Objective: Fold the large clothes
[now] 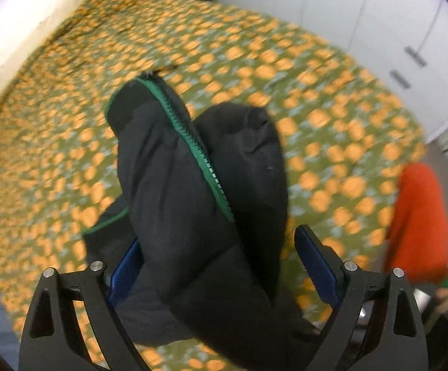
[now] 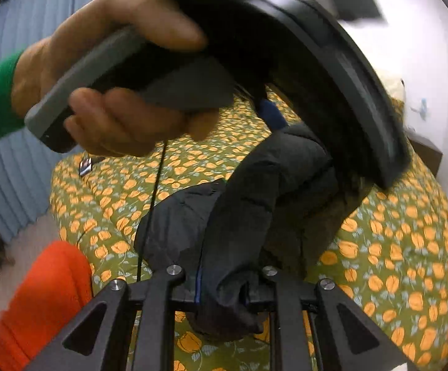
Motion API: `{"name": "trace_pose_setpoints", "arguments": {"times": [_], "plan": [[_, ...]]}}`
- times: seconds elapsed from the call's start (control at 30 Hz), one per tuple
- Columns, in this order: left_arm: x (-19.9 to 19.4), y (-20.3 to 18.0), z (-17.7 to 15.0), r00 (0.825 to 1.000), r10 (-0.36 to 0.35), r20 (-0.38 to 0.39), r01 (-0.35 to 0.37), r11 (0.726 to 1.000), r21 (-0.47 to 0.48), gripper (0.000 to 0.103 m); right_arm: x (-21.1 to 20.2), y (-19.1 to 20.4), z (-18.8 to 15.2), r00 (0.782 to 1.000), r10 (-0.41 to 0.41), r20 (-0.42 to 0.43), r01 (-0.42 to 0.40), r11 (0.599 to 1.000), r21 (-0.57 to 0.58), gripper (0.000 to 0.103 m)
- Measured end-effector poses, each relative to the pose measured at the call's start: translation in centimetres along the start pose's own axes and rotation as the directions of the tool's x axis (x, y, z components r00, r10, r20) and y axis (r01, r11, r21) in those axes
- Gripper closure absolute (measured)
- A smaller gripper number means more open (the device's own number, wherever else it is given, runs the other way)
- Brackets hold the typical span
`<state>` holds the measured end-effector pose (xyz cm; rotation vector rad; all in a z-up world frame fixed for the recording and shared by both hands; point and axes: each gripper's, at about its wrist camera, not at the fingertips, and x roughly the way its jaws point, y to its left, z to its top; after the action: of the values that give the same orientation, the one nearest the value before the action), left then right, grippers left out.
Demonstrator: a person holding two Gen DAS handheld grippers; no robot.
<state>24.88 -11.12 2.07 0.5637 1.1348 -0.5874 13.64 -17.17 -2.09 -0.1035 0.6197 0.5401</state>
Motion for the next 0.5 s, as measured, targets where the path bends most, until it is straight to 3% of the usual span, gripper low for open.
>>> {"name": "trace_pose_setpoints", "arguments": {"times": [0.07,0.13,0.17,0.23,0.27,0.3,0.37,0.47,0.5], "plan": [[1.1,0.5,-0.4,0.999,0.047,-0.021,-0.047,0.999,-0.027,0.032,0.3,0.9,0.0,1.0,0.001,0.003,-0.001,1.0,-0.031,0.085],[1.7,1.4,-0.5,0.999,0.027,-0.021,-0.029,0.997,-0.075,0.057,0.5,1.1,-0.1,1.0,-0.007,0.001,0.007,0.999,-0.049,0.085],[1.8,1.9,-0.6,1.0,0.012,-0.015,-0.014,0.996,-0.092,0.061,0.4,1.2,0.0,1.0,-0.013,-0.002,0.013,0.999,-0.047,0.085],[1.5,3.4,-1.0,1.0,-0.024,-0.003,0.024,0.991,-0.129,0.065,0.1,0.3,-0.2,1.0,0.013,0.001,-0.013,1.0,0.004,0.08],[1.4,4.2,-1.3,0.999,-0.036,0.004,0.036,0.988,-0.148,0.066,-0.1,-0.1,-0.2,0.999,0.046,0.009,-0.046,0.998,0.036,0.074],[1.3,5.3,-1.8,0.999,-0.047,0.011,0.048,0.985,-0.166,0.066,-0.5,-0.8,-0.3,0.996,0.088,0.014,-0.089,0.994,0.069,0.062],[1.3,7.4,-2.9,0.998,-0.065,0.022,0.068,0.977,-0.202,0.066,-1.6,-2.3,-0.6,0.988,0.153,0.037,-0.157,0.979,0.128,0.053],[2.2,10.9,-5.4,0.998,-0.066,0.025,0.07,0.961,-0.267,0.065,-2.2,-4.1,-1.4,0.976,0.211,0.051,-0.217,0.957,0.191,0.053],[2.8,12.5,-6.7,0.998,-0.06,0.021,0.063,0.953,-0.296,0.064,-1.9,-4.4,-1.7,0.98,0.195,0.037,-0.198,0.96,0.198,0.053]]}}
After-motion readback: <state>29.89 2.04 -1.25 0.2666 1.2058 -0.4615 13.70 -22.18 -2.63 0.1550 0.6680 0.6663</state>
